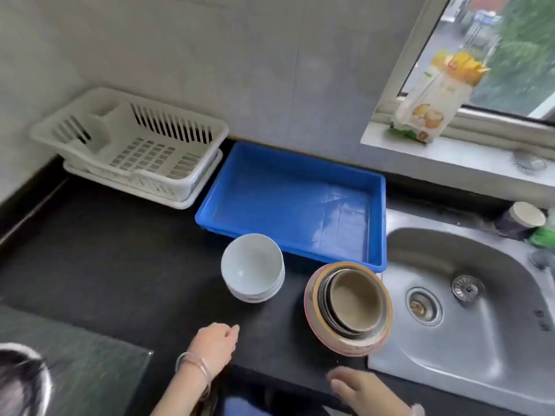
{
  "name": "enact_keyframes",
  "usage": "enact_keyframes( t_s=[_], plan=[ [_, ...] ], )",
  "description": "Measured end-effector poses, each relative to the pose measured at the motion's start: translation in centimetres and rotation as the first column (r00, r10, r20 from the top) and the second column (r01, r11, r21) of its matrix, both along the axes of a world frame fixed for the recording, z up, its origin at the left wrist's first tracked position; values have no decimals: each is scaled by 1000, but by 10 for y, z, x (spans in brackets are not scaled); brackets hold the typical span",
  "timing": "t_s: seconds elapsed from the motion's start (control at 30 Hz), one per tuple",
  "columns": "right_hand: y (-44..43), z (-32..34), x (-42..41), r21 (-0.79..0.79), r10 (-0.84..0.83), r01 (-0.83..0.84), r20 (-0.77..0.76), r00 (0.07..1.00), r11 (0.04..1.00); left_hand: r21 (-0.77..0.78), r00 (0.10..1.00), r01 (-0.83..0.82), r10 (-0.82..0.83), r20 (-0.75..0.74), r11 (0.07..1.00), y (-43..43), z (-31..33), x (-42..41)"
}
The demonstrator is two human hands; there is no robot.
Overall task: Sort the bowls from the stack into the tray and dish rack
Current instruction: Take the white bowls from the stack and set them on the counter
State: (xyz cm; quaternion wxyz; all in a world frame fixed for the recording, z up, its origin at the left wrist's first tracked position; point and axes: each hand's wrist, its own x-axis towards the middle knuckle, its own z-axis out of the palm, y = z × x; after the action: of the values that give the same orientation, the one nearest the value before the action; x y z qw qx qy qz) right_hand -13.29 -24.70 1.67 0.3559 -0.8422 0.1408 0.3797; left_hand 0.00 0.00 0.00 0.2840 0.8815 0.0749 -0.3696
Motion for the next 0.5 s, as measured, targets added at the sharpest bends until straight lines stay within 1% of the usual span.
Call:
enact_keyframes(
  t_s=[0.03,0.07,0.1,0.13,0.17,0.23,0.3,0.37,0.43,0.5],
  plan=[
    [-1,3,13,29,-45,43,94,995,999,-77,992,-97,103,72,992,1,0,8],
    [0,12,30,9,-92,91,160,983,996,-126,971,-179,195,136,976,2,5,16],
    [2,21,49,9,-115,116,240,964,993,-178,945,-224,258,202,958,3,10,23],
    [6,30,71,-16,-127,140,327,937,990,-211,916,-253,304,262,944,2,20,31],
    [10,36,92,-28,-132,155,396,909,987,-259,896,-263,335,291,929,1,25,39],
    [22,44,128,-39,-168,214,490,855,976,-317,871,-261,364,330,912,-2,32,50],
    [33,44,159,-73,-202,278,516,832,958,-330,863,-254,367,347,909,-6,35,61],
    [46,42,180,-129,-206,309,505,838,942,-313,868,-236,344,357,920,-10,36,68],
    [56,37,191,-151,-210,324,501,840,934,-284,875,-223,320,363,933,-10,34,73],
    [62,34,196,-191,-178,318,523,834,929,-288,876,-230,327,355,930,-9,33,75]
  ],
)
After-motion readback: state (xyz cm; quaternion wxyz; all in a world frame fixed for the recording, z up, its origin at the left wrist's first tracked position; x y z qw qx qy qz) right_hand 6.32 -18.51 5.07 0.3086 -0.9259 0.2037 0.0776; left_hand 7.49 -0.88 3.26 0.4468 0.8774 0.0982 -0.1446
